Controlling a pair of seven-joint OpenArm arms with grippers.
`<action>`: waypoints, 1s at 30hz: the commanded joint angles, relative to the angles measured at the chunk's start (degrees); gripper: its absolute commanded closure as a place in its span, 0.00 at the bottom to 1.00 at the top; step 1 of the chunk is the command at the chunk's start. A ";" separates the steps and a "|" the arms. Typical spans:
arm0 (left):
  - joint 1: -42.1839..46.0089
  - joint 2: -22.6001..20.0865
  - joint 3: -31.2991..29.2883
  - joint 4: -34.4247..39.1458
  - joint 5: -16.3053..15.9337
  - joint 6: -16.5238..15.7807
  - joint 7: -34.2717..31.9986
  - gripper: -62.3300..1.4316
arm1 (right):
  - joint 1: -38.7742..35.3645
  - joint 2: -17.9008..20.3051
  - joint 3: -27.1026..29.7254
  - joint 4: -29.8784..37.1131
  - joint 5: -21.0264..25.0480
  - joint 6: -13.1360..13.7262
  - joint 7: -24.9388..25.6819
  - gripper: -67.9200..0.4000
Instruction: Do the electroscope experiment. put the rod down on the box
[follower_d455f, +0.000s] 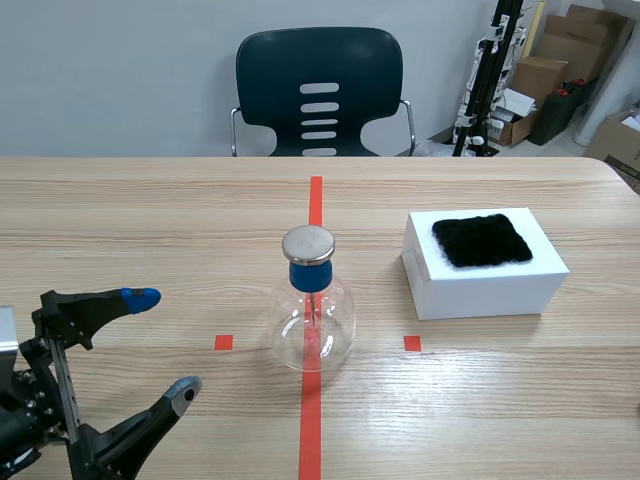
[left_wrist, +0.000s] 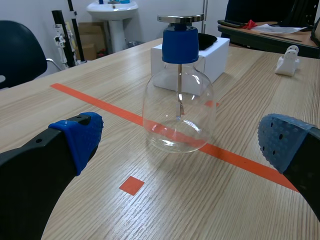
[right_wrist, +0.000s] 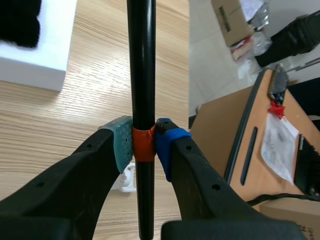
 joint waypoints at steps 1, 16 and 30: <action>-0.02 -0.20 -0.37 0.72 -0.35 -0.11 -0.96 0.00 | 2.47 1.84 0.24 0.68 2.23 -0.55 -1.29 0.99; -0.02 -0.20 -0.37 0.72 -0.35 -0.11 -0.96 0.00 | 18.45 10.19 -1.53 -12.72 22.45 -0.46 -15.41 0.99; -0.02 -0.20 -0.37 0.72 -0.35 -0.11 -0.96 0.00 | 34.99 12.24 -16.33 -30.23 26.29 6.25 -24.61 0.99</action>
